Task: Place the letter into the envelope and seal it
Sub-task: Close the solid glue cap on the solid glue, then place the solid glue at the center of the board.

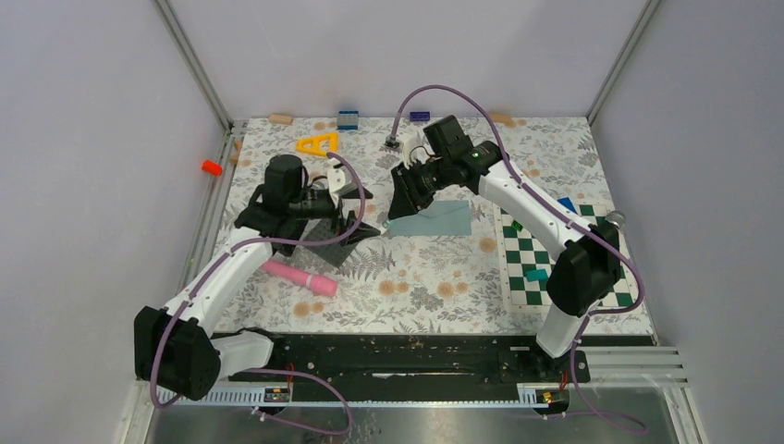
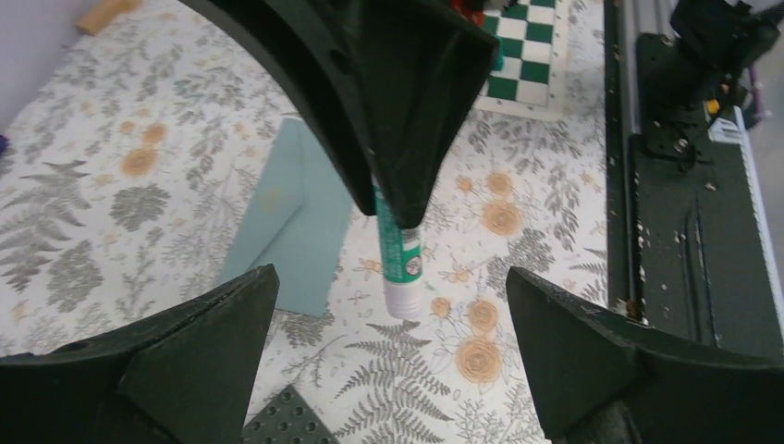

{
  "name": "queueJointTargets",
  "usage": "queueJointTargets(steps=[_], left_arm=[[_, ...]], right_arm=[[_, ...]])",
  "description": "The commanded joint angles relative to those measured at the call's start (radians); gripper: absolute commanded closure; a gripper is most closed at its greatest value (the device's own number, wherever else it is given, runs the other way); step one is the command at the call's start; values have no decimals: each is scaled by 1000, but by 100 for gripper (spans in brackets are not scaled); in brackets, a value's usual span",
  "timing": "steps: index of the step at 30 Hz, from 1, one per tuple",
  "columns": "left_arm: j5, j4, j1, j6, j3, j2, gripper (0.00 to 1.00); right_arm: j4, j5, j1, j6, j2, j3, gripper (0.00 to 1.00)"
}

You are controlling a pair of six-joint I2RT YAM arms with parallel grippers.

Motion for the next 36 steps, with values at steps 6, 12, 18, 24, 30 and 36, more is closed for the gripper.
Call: queueJointTargets(steps=[6, 12, 18, 24, 30, 36], left_arm=[[23, -129, -86, 131, 55, 46, 6], [6, -129, -92, 109, 75, 73, 25], [-14, -105, -97, 79, 83, 79, 25], [-71, -112, -115, 79, 97, 95, 39], [-105, -130, -124, 78, 112, 111, 54], [-135, -131, -128, 71, 120, 118, 74]], right_arm=[[26, -90, 0, 23, -3, 2, 100], [30, -82, 8, 21, 3, -1, 100], [31, -70, 17, 15, 10, 1, 100], [31, -67, 21, 17, 6, 7, 100], [32, -56, 26, 15, 1, 3, 100], [32, -52, 28, 13, -1, 5, 100]])
